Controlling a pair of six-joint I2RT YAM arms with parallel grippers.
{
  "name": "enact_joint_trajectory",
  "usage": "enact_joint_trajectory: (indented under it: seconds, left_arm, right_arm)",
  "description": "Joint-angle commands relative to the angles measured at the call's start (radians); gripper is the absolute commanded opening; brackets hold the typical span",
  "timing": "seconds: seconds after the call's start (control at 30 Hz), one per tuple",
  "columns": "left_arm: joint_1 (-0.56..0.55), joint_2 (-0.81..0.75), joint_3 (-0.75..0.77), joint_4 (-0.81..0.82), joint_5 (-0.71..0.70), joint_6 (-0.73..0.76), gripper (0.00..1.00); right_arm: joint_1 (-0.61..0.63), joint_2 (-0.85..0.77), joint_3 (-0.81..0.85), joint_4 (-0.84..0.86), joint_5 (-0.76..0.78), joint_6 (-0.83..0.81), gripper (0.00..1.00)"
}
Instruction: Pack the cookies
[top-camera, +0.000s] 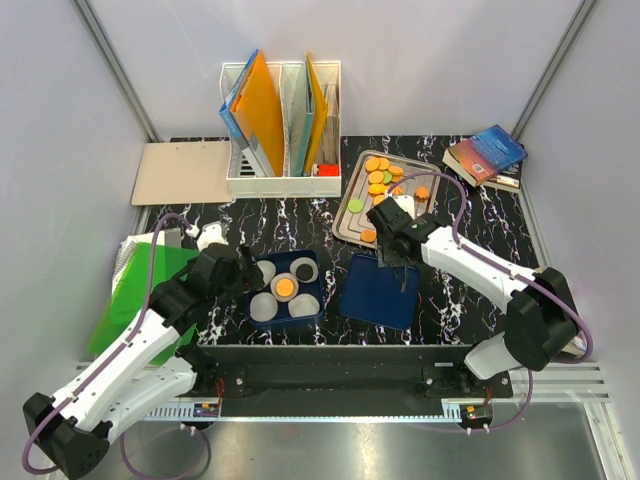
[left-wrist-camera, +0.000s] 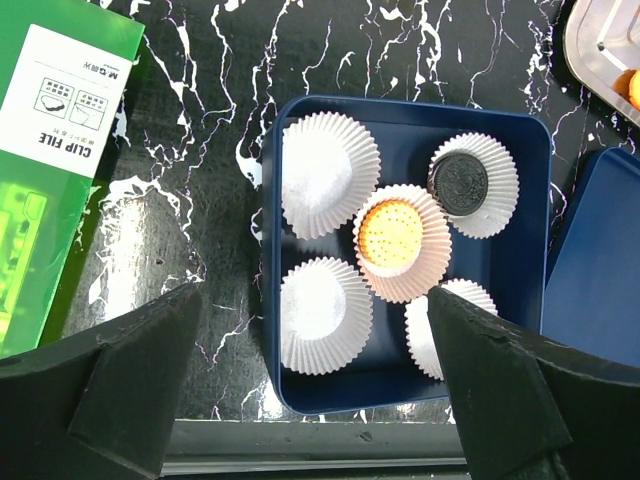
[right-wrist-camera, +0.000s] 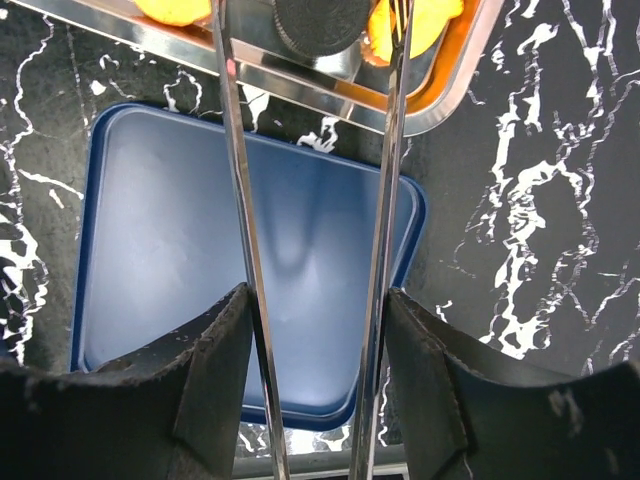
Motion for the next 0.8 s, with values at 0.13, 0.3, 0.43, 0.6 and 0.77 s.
enact_joint_trajectory:
  seconds: [0.13,0.3,0.43,0.6,0.77]
  left_arm:
    - [-0.002,-0.028,-0.009,0.038,0.009,0.005,0.99]
    - [-0.001,-0.022,-0.008,0.038,0.011,0.004,0.99]
    - [-0.001,-0.025,-0.009,0.038,0.014,0.002,0.99]
    - [-0.002,-0.03,-0.012,0.038,0.016,0.002,0.99]
    - [-0.002,-0.031,-0.012,0.038,0.017,0.002,0.99]
  right_arm:
    - [-0.001,-0.055,0.001,0.034,-0.064,0.035,0.58]
    - [-0.001,-0.063,-0.008,0.02,-0.069,0.041,0.56]
    - [-0.001,-0.05,-0.025,0.02,-0.076,0.046,0.54]
    - [-0.001,-0.024,-0.028,0.018,-0.093,0.044,0.5]
    - [-0.001,-0.004,-0.031,0.018,-0.098,0.04,0.5]
